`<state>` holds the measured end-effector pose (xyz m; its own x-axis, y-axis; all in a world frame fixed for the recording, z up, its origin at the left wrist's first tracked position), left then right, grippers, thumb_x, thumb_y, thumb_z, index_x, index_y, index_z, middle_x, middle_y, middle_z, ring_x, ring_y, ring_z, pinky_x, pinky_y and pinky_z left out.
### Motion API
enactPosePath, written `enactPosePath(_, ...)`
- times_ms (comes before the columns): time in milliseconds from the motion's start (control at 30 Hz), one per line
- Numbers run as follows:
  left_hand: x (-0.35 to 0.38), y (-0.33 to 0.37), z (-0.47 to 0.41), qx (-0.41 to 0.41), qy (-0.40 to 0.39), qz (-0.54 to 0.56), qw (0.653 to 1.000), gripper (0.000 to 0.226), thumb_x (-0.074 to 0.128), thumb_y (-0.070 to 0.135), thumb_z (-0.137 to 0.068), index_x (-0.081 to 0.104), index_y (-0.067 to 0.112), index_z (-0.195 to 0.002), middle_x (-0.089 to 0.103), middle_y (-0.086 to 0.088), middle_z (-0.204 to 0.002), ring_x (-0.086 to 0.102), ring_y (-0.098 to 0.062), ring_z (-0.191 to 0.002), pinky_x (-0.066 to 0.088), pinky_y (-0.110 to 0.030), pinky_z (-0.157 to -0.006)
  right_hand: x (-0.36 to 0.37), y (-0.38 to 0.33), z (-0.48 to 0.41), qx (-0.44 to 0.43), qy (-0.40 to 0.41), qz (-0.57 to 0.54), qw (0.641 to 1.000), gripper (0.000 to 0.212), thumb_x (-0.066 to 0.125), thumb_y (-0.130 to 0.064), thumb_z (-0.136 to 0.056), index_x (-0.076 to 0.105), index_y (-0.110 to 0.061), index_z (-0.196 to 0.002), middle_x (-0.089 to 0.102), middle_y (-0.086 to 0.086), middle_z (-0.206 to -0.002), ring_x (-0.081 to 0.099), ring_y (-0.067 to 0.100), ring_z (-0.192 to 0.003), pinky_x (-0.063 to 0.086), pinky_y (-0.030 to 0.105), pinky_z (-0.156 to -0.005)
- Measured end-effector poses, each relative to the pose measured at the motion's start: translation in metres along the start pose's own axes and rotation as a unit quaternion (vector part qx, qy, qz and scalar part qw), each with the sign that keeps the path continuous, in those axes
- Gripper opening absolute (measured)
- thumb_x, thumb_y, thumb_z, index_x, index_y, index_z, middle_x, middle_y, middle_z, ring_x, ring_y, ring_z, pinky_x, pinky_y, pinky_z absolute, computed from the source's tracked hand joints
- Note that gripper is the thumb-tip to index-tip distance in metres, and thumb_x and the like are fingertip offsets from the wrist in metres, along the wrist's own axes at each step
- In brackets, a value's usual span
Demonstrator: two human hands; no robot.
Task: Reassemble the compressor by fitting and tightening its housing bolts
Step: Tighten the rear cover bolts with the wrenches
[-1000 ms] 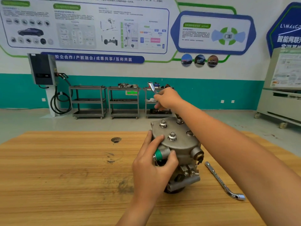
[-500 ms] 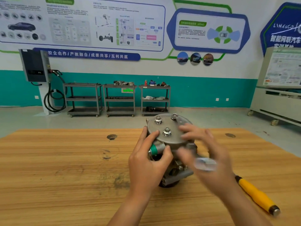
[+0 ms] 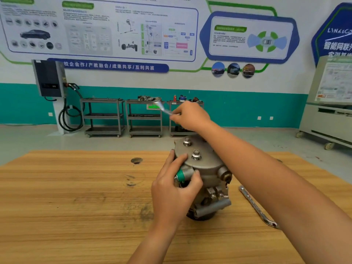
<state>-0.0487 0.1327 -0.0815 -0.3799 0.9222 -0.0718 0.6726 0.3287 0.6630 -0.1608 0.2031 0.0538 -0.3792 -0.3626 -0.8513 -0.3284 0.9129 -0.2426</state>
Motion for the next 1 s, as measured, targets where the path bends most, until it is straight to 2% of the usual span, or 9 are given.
enactPosePath(100, -0.002, -0.001, -0.002, 0.008, 0.002, 0.001, 1.000, 0.039, 0.060, 0.043, -0.066, 0.053, 0.046, -0.104, 0.049, 0.004, -0.133, 0.034, 0.018, -0.117, 0.029, 0.005, -0.088, -0.007, 0.050, -0.010, 0.173, 0.064, -0.194, 0.964, 0.023, 0.058, -0.017, -0.090, 0.065, 0.000, -0.103, 0.069, 0.012, -0.099, 0.062, 0.021, -0.083, 0.052, 0.032, -0.074)
enactPosePath(167, -0.001, -0.002, -0.002, 0.015, 0.006, -0.010, 1.000, 0.040, 0.061, 0.043, -0.066, 0.053, 0.046, -0.105, 0.048, 0.004, -0.133, 0.034, 0.017, -0.117, 0.029, 0.005, -0.089, -0.011, 0.074, 0.001, 0.243, 0.111, -0.402, 0.876, 0.016, 0.058, -0.008, -0.089, 0.058, 0.002, -0.101, 0.072, 0.011, -0.088, 0.068, 0.017, -0.079, 0.055, 0.021, -0.071)
enactPosePath(233, -0.001, -0.001, 0.000, 0.016, 0.005, -0.012, 1.000, 0.041, 0.056, 0.049, -0.066, 0.053, 0.044, -0.106, 0.046, 0.006, -0.132, 0.034, 0.016, -0.117, 0.029, 0.005, -0.089, -0.014, 0.089, 0.024, 0.266, 0.150, -0.554, 0.775, 0.007, 0.055, -0.006, -0.091, 0.053, -0.007, -0.097, 0.070, -0.001, -0.064, 0.066, 0.005, -0.060, 0.047, 0.015, -0.050)
enactPosePath(367, 0.002, 0.001, 0.002, 0.017, 0.006, -0.016, 1.000, 0.041, 0.063, 0.041, -0.067, 0.057, 0.039, -0.108, 0.046, 0.007, -0.134, 0.036, 0.015, -0.116, 0.029, 0.004, -0.089, -0.018, 0.097, 0.088, 0.199, 0.244, -0.698, 0.643, 0.012, 0.051, -0.005, -0.093, 0.052, -0.016, -0.087, 0.068, 0.001, -0.073, 0.069, 0.010, -0.068, 0.050, 0.021, -0.061)
enactPosePath(433, 0.003, 0.003, 0.003, 0.024, 0.011, -0.030, 0.999, 0.043, 0.064, 0.034, -0.068, 0.059, 0.035, -0.110, 0.045, 0.009, -0.134, 0.040, 0.009, -0.118, 0.029, 0.004, -0.089, -0.018, 0.084, 0.127, 0.110, 0.287, -0.650, 0.695, 0.020, 0.054, -0.006, -0.090, 0.058, -0.022, -0.080, 0.069, 0.004, -0.080, 0.068, 0.015, -0.082, 0.051, 0.023, -0.076)
enactPosePath(567, 0.008, 0.005, 0.003, 0.027, -0.011, -0.060, 0.998, 0.045, 0.067, 0.032, -0.071, 0.066, 0.020, -0.114, 0.052, 0.001, -0.134, 0.050, -0.007, -0.120, 0.043, -0.017, -0.093, -0.006, 0.027, 0.185, -0.179, 0.223, -0.239, 0.928, 0.024, 0.058, -0.035, -0.079, 0.066, -0.024, -0.098, 0.065, -0.005, -0.113, 0.054, 0.008, -0.115, 0.035, 0.030, -0.105)
enactPosePath(667, 0.009, 0.014, 0.001, 0.055, -0.021, -0.080, 0.995, 0.034, 0.054, 0.033, -0.075, 0.065, 0.011, -0.098, 0.068, -0.005, -0.099, 0.057, 0.000, -0.091, 0.049, -0.021, -0.072, 0.001, -0.008, 0.180, -0.254, 0.182, 0.014, 0.950, 0.055, 0.047, -0.051, -0.082, 0.064, -0.012, -0.115, 0.064, -0.001, -0.119, 0.054, 0.013, -0.118, 0.020, 0.051, -0.112)
enactPosePath(833, 0.004, 0.019, 0.001, 0.038, 0.003, -0.100, 0.994, 0.024, 0.045, 0.038, -0.064, 0.057, 0.017, -0.064, 0.056, 0.004, -0.057, 0.050, -0.012, -0.054, 0.026, -0.010, -0.047, -0.001, -0.041, 0.113, -0.245, 0.057, 0.150, 0.956, 0.035, 0.031, -0.030, -0.102, 0.050, -0.019, -0.129, 0.062, -0.002, -0.119, 0.056, 0.019, -0.109, 0.032, 0.033, -0.094)
enactPosePath(1000, 0.005, 0.014, 0.001, 0.016, -0.016, -0.055, 0.998, 0.045, 0.060, 0.036, -0.069, 0.068, 0.021, -0.110, 0.056, 0.001, -0.130, 0.052, -0.001, -0.113, 0.038, -0.007, -0.086, -0.001, -0.027, 0.024, -0.135, 0.000, 0.120, 0.984, 0.029, 0.041, -0.026, -0.100, 0.060, -0.018, -0.120, 0.066, 0.004, -0.097, 0.059, 0.021, -0.080, 0.034, 0.025, -0.049)
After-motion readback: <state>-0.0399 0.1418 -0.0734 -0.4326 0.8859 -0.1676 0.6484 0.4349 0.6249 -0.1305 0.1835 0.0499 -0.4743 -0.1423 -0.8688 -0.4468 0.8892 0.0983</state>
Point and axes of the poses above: each hand's wrist, its own z-axis away from the middle knuckle, its own x-axis out of the palm, y = z × x, the point moved 2 cm from there along -z, towards the middle knuckle
